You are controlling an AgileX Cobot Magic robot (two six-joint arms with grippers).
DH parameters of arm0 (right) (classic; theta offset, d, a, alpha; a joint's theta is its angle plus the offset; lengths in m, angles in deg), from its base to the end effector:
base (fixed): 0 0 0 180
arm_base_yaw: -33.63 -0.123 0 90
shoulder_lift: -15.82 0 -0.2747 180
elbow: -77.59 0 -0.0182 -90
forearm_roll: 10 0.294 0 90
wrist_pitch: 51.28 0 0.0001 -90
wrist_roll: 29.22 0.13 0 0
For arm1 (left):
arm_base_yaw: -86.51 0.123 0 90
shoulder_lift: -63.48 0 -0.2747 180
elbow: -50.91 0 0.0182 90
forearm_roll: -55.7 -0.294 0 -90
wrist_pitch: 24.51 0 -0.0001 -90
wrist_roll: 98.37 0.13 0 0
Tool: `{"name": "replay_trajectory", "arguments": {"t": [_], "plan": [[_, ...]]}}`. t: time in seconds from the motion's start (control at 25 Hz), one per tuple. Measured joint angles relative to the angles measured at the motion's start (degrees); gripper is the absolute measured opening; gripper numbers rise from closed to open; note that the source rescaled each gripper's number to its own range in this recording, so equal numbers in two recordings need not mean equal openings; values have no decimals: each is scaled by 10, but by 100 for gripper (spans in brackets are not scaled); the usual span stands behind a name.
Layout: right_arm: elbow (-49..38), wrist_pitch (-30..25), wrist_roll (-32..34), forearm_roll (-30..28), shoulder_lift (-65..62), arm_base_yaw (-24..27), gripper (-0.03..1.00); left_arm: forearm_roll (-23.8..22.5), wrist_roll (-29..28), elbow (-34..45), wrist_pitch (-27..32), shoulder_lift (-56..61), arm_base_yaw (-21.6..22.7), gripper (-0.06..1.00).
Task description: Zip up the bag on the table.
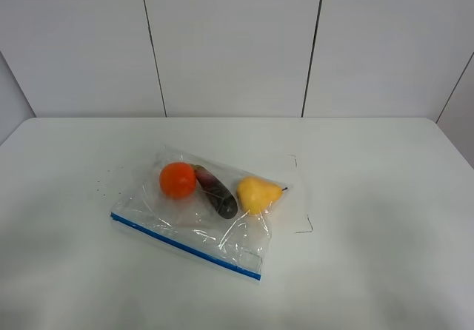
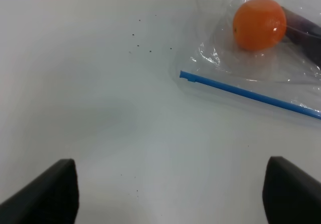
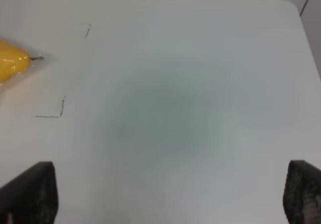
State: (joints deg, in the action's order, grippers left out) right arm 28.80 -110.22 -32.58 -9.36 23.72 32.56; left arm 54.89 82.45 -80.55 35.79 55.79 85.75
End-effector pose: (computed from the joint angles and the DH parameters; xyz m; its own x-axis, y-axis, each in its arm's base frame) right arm 0.0807 0.0028 0.2811 -0.4304 -0.0609 -0.9006 -0.0501 0.9978 -0.0435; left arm 0.0783 0.0006 0.2802 -0.4464 0.0272 -0.8944 0.0118 0.9996 0.0246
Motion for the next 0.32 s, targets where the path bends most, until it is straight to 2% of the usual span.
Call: {"name": "replay_trajectory", "arguments": {"t": [0.32], "plan": [[0,0,0,0,0,0,100,0,0,0,0,0,0,100]]}}
